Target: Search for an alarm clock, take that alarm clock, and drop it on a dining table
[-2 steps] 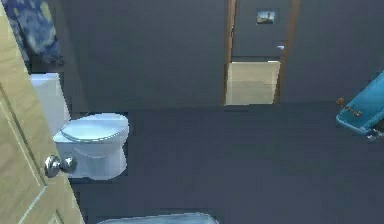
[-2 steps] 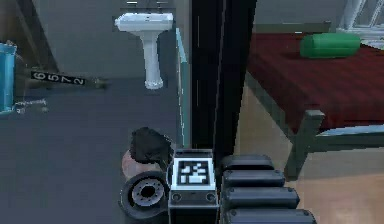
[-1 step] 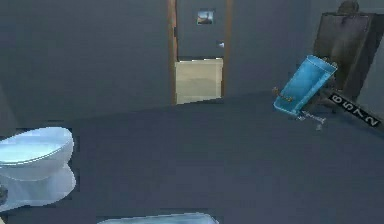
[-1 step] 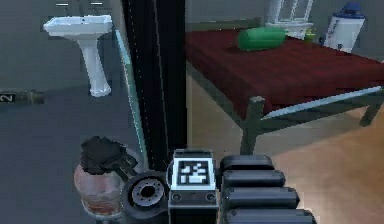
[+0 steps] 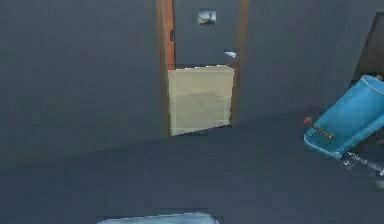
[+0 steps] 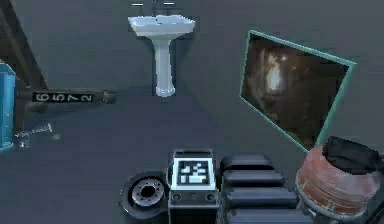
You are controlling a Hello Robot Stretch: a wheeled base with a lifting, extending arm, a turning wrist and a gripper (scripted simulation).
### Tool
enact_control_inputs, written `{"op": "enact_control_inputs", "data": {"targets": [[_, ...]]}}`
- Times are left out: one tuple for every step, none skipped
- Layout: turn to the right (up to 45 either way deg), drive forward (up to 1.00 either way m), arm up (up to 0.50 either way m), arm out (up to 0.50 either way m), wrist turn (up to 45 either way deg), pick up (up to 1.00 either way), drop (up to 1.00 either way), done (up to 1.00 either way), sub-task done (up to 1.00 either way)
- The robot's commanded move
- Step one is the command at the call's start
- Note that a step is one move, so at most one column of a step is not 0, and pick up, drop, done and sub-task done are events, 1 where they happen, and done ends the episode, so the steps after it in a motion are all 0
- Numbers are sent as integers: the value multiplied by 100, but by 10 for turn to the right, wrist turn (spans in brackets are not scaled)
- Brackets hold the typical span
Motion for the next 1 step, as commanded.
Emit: {"op": "enact_control_inputs", "data": {"targets": [[0,100,0,0,0,0,0,0,0]]}}
